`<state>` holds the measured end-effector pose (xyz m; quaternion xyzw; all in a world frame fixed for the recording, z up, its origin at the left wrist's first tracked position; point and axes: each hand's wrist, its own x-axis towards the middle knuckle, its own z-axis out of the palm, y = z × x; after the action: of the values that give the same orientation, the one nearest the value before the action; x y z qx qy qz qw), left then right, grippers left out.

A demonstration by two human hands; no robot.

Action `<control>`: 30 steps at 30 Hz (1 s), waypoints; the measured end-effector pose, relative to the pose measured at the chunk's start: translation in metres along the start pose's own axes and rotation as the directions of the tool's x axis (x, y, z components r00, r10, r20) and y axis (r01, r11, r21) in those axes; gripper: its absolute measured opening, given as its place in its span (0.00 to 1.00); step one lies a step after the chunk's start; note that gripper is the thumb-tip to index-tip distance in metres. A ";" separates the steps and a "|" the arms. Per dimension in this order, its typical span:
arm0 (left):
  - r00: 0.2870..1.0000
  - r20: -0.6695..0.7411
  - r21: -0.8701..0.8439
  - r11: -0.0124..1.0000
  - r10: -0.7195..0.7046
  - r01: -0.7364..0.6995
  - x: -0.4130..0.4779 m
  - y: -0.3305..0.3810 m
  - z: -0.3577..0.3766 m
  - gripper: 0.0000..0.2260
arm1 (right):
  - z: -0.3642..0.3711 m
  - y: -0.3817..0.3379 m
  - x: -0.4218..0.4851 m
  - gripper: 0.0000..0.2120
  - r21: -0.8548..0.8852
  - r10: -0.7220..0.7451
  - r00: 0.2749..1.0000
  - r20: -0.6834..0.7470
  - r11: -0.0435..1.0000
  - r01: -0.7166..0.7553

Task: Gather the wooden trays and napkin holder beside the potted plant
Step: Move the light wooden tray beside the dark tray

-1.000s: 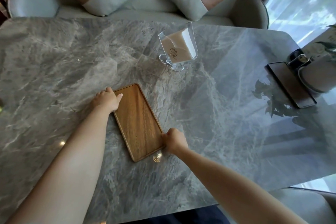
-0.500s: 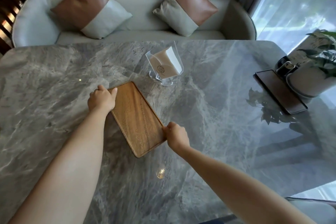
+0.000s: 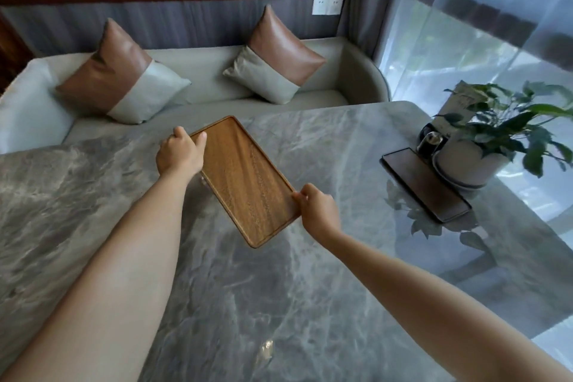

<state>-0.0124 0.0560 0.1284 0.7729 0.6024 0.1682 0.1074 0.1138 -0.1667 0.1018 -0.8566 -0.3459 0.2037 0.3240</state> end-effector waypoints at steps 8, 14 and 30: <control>0.983 0.153 -0.029 0.995 0.098 -0.095 -0.014 0.128 0.069 0.25 | -0.075 0.098 0.037 0.16 -0.045 0.106 0.993 -0.055 0.993 -0.108; 0.956 0.273 -0.030 0.994 0.108 -0.103 -0.039 0.207 0.142 0.24 | -0.115 0.180 0.055 0.15 -0.079 0.184 0.981 -0.068 0.979 -0.189; 0.869 0.486 0.084 0.985 0.092 -0.151 -0.066 0.301 0.261 0.27 | -0.146 0.292 0.094 0.12 -0.254 0.275 0.954 0.122 0.937 -0.238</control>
<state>0.3439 -0.0734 -0.0092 0.8317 0.5160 -0.0585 0.1962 0.3961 -0.3200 -0.0098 -0.9084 -0.2768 0.2679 0.1623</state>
